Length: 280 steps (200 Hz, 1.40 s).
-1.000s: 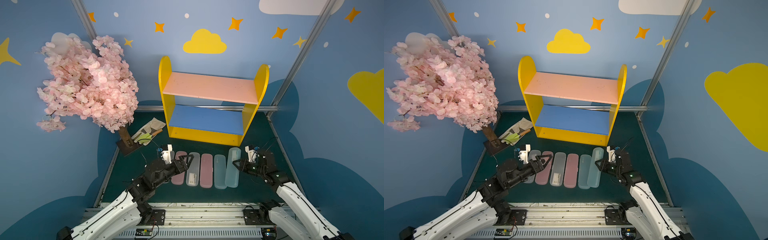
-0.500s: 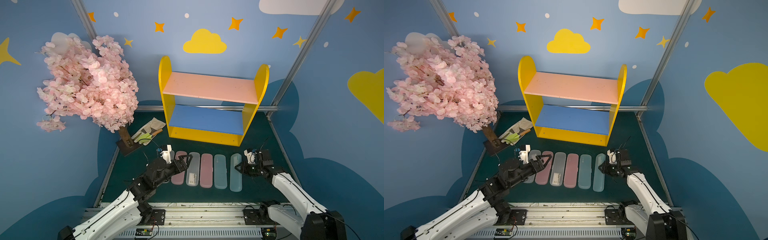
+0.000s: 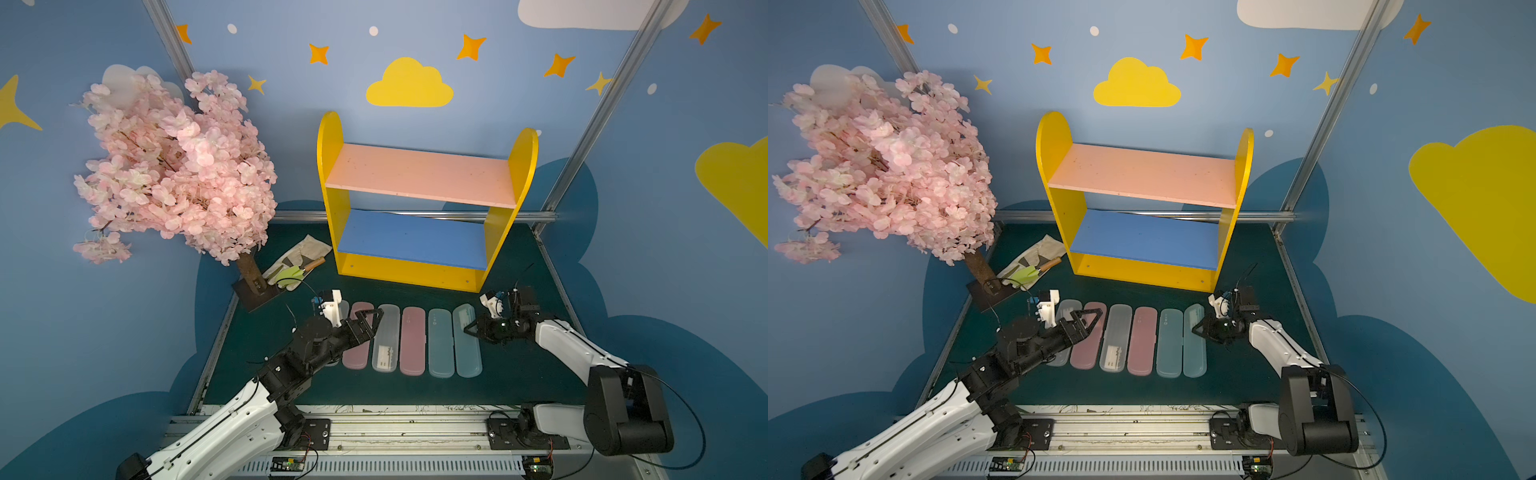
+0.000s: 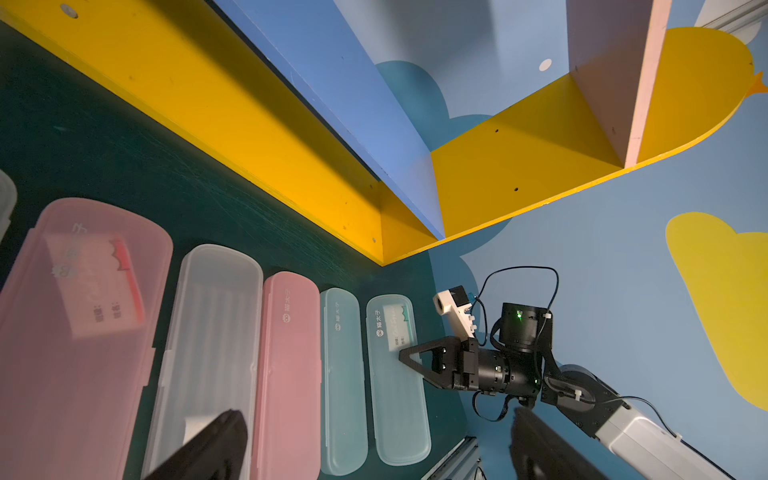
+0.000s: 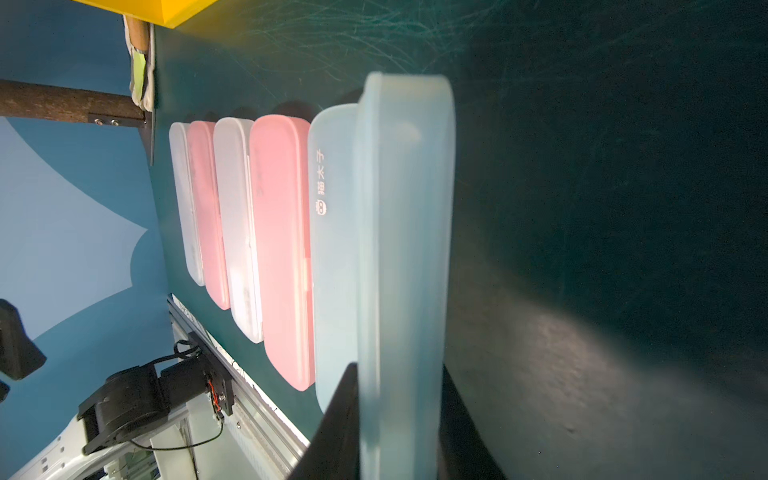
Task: Remove the pencil cases from the shelf
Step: Place the pencil case at the center of the board.
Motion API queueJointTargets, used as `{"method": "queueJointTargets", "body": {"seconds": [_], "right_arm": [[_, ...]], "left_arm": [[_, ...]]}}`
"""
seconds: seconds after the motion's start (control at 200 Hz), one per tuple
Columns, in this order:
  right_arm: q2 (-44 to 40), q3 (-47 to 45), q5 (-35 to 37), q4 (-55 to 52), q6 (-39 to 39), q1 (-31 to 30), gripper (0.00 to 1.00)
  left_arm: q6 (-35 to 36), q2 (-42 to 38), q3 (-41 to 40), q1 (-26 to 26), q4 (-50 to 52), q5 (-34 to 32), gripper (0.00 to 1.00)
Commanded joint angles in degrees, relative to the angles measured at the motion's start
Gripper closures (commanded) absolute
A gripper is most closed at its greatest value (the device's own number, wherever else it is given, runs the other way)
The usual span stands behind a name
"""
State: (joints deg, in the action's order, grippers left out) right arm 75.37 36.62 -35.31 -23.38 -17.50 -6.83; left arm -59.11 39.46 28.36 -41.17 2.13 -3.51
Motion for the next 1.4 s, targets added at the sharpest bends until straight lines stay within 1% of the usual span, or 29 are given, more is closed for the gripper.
{"method": "queueJointTargets", "body": {"seconds": [0.0, 0.27, 0.551, 0.606, 0.691, 0.726, 0.766, 0.801, 0.986, 1.071, 1.181, 1.241, 1.307, 1.397], "right_arm": [[0.8, 1.0, -1.9, 1.2, 1.7, 0.3, 0.83], [1.4, -0.8, 0.1, 3.7, 0.9, 1.0, 0.83], [3.7, -1.1, -0.4, 4.2, 1.2, 1.9, 0.83], [4.0, -1.1, -0.4, 4.2, 1.2, 1.9, 0.82], [4.3, -0.9, -0.1, 4.0, 1.1, 2.0, 0.76], [4.2, -0.9, 0.0, 3.8, 1.2, 2.1, 0.71], [4.3, -0.9, 0.4, 3.3, 1.2, 2.1, 0.62], [4.3, -0.8, 0.7, 3.0, 1.1, 2.1, 0.56], [3.7, -0.5, 3.0, 0.7, 0.6, 2.3, 0.38], [3.5, -0.5, 4.5, -0.3, 0.3, 2.4, 0.32], [2.9, 0.2, 6.7, -2.2, 0.1, 2.5, 0.26], [2.2, 0.1, 8.0, -2.6, -0.2, 2.4, 0.21], [1.2, -0.1, 9.3, -3.0, -0.6, 2.4, 0.14], [-0.6, 0.0, 10.8, -3.8, -0.9, 2.4, 0.11]], "left_arm": [[0.7, -0.2, -0.7, 0.4, -0.5, -0.5, 0.0], [0.4, 0.2, -0.8, 0.6, -1.2, -0.4, 0.0], [0.3, 0.6, -0.9, 0.7, -1.4, -0.3, 0.0], [0.2, 0.6, -1.0, 0.7, -1.4, -0.3, 0.0], [0.3, 0.5, -1.0, 0.8, -1.4, -0.2, 0.0], [0.4, 0.5, -1.0, 0.8, -1.2, -0.2, 0.0], [0.4, 0.4, -1.1, 1.0, -1.1, -0.3, 0.0], [0.6, 0.4, -1.1, 0.9, -0.9, -0.4, 0.0], [1.6, 0.3, -0.8, 1.2, 0.3, -0.6, 0.0], [3.1, 0.4, 0.5, 1.3, 3.2, -1.7, 0.0], [7.2, 0.6, 2.4, 1.3, 7.6, -4.0, 0.0], [9.9, 0.4, 3.3, 1.3, 10.1, -5.9, 0.0], [12.6, -0.5, 3.8, 1.3, 12.2, -8.9, 0.0], [17.3, -2.0, 3.6, 1.3, 12.8, -12.9, 0.0]]}}
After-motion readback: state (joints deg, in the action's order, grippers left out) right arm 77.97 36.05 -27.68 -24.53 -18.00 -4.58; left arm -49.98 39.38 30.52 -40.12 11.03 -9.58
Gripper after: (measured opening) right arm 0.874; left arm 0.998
